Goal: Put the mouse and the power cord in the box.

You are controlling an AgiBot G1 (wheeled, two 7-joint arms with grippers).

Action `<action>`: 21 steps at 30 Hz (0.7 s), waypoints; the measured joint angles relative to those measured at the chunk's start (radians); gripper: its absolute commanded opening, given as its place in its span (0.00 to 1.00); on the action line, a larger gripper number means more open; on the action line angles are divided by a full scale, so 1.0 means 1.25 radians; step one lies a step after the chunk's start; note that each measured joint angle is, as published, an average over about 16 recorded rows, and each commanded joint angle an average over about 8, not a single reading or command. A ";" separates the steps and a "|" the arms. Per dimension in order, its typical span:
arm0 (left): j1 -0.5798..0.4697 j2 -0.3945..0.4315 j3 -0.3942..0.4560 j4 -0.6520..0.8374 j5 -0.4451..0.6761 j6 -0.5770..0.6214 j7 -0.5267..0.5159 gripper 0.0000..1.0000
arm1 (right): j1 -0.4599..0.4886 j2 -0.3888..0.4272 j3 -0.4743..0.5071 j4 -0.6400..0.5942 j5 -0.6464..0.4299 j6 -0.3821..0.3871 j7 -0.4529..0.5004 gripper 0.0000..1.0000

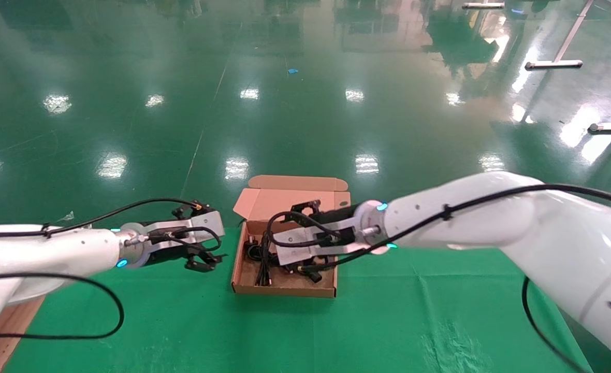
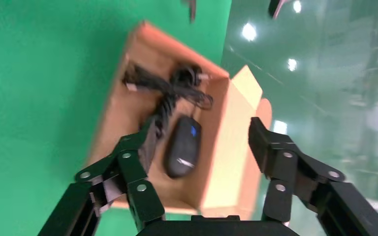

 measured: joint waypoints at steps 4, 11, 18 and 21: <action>0.029 -0.034 -0.042 -0.061 -0.027 0.047 -0.041 1.00 | -0.038 0.039 0.061 0.032 0.036 -0.044 0.026 1.00; 0.082 -0.095 -0.118 -0.170 -0.075 0.131 -0.115 1.00 | -0.105 0.111 0.170 0.089 0.100 -0.124 0.072 1.00; 0.135 -0.157 -0.194 -0.281 -0.124 0.216 -0.190 1.00 | -0.174 0.182 0.280 0.147 0.164 -0.204 0.119 1.00; 0.157 -0.183 -0.227 -0.328 -0.145 0.253 -0.222 1.00 | -0.203 0.213 0.327 0.172 0.192 -0.239 0.139 1.00</action>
